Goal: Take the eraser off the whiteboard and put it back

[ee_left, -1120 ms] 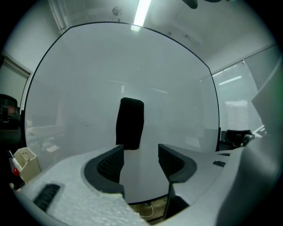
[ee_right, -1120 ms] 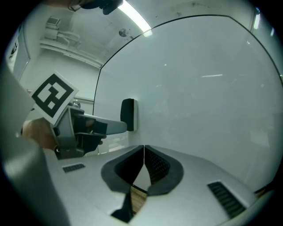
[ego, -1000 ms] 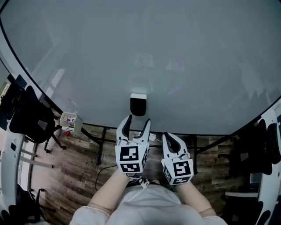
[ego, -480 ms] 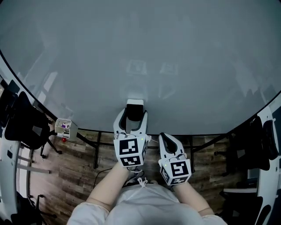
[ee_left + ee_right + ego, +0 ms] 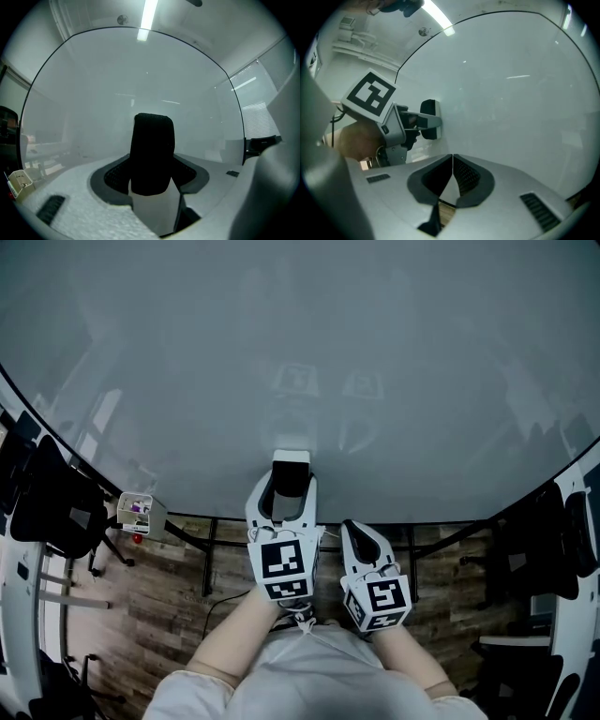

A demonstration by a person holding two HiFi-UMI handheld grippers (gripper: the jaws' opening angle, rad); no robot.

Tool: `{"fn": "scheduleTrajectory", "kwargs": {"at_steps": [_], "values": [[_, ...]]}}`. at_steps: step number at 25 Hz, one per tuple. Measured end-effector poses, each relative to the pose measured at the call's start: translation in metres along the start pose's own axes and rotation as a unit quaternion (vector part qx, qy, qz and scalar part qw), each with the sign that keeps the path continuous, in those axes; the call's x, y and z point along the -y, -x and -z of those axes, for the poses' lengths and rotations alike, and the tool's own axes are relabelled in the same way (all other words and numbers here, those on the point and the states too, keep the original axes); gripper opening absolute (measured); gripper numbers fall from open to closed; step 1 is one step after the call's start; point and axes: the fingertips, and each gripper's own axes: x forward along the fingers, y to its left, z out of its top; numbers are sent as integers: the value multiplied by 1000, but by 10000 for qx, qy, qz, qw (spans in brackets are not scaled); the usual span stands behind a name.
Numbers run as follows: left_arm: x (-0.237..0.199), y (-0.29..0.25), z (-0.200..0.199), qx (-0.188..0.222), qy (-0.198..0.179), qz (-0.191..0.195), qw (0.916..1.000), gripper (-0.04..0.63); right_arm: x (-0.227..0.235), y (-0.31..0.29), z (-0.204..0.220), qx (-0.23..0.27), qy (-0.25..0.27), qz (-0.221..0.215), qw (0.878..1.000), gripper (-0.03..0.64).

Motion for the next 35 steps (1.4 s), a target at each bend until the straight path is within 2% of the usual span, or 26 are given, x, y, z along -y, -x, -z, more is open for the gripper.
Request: {"fn": "scheduleTrajectory", "kwargs": {"at_steps": [11,20,29,35], "values": [[4,11,1,-16,-12,326,9995,249,-2,-2,1,7,-130,68,9999,28],[1,50,25,-121,-188,406,9989,249,-13,-6,9,-34,-133,127,9998,28],[-17,72,73,-621,261,361,9971,249,-25,-5,10,13,-54,113,9999,28],[-12,77,64,-558,133,435,9974,249,-32,-5,3,62,96,134,9998,28]]}}
